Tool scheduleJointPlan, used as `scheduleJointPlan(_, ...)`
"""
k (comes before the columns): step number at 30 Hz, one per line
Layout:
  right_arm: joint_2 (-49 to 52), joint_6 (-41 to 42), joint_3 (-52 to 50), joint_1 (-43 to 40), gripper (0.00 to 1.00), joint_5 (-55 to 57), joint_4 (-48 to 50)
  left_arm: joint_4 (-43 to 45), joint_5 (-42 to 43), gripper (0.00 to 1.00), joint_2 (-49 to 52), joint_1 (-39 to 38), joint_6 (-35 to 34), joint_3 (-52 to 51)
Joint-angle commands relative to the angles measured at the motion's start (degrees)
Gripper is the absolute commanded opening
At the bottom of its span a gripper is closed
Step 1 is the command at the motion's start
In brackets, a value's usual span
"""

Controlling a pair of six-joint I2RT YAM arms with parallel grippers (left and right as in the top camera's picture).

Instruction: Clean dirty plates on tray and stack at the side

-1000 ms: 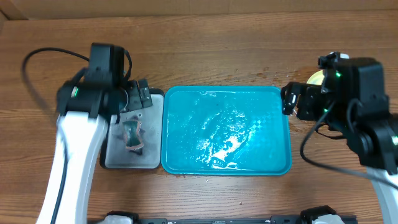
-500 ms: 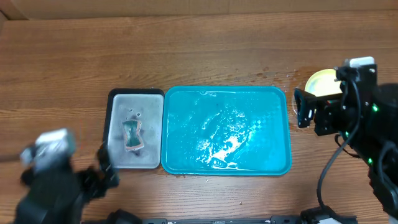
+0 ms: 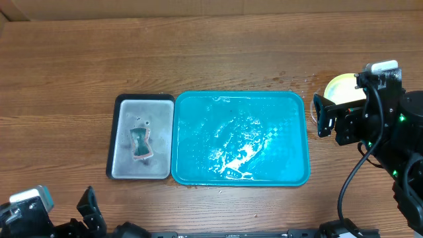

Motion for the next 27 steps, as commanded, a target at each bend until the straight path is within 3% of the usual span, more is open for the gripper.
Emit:
scheduleJointPlan(1,-0.37,-0.39,1.22,0.26,1.0,0.39,0.33,-0.15,3.93,1.0,-0.48,-0.37,-0.85,0.31)
scheduleJointPlan(27,-0.37,-0.39,1.18,0.26,1.0,0.37,0.9,-0.17,4.96,1.0,-0.48,-0.37,-0.92,0.31)
